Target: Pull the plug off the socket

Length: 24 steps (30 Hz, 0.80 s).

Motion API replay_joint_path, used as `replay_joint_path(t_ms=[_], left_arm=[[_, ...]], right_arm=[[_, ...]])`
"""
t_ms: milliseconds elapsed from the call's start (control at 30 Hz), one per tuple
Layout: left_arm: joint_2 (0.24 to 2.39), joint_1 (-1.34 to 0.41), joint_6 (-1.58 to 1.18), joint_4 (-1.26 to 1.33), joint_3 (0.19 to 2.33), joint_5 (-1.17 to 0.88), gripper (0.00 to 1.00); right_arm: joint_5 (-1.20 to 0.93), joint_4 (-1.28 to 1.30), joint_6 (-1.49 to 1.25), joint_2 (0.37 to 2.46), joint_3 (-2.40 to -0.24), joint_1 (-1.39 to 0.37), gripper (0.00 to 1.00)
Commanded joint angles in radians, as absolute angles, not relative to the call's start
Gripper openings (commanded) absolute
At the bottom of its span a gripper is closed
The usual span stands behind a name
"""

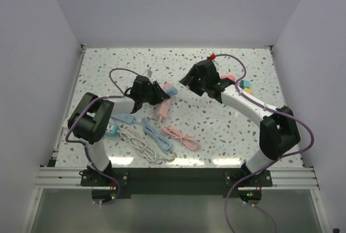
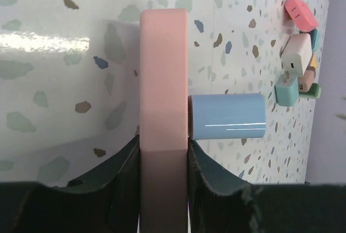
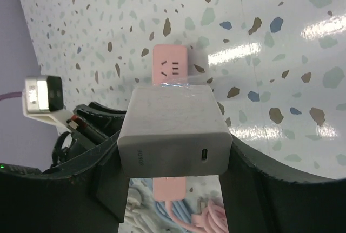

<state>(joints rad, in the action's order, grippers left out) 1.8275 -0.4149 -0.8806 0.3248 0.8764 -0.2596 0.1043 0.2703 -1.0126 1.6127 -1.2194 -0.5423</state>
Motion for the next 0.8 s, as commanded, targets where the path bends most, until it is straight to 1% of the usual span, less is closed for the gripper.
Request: replay_joint_path(t_ms=[0, 33, 100, 233, 367, 567, 633, 700, 767], left_arm=[[1.792, -0.431, -0.893, 0.334, 0.939, -0.207, 0.00], [1.770, -0.431, -0.885, 0.327, 0.940, -0.204, 0.00], [1.746, -0.431, -0.876, 0.327, 0.939, -0.199, 0.00], [1.675, -0.431, -0.836, 0.311, 0.936, -0.210, 0.00], [1.631, -0.431, -0.793, 0.272, 0.934, -0.215, 0.00], [1.568, -0.430, -0.773, 0.244, 0.891, -0.230, 0.00], [1.551, -0.430, -0.764, 0.230, 0.887, -0.232, 0.00], [1.543, -0.430, -0.756, 0.218, 0.884, -0.236, 0.00], [1.536, -0.430, -0.749, 0.201, 0.882, -0.236, 0.00]], right_arm=[[0.199, 0.275, -0.991, 1.608, -1.259, -0.563, 0.00], [0.248, 0.284, -0.976, 1.583, -1.247, -0.557, 0.00], [0.270, 0.310, -0.944, 1.578, -1.247, -0.514, 0.00], [0.345, 0.445, -0.856, 1.644, -1.333, -0.419, 0.00], [0.195, 0.515, -0.808, 1.814, -1.426, -0.273, 0.00], [0.180, 0.564, -0.788, 1.951, -1.542, -0.183, 0.00], [0.089, 0.578, -0.788, 2.018, -1.587, -0.137, 0.00], [0.026, 0.569, -0.787, 2.049, -1.604, -0.117, 0.03], [0.012, 0.563, -0.790, 2.054, -1.617, -0.095, 0.15]])
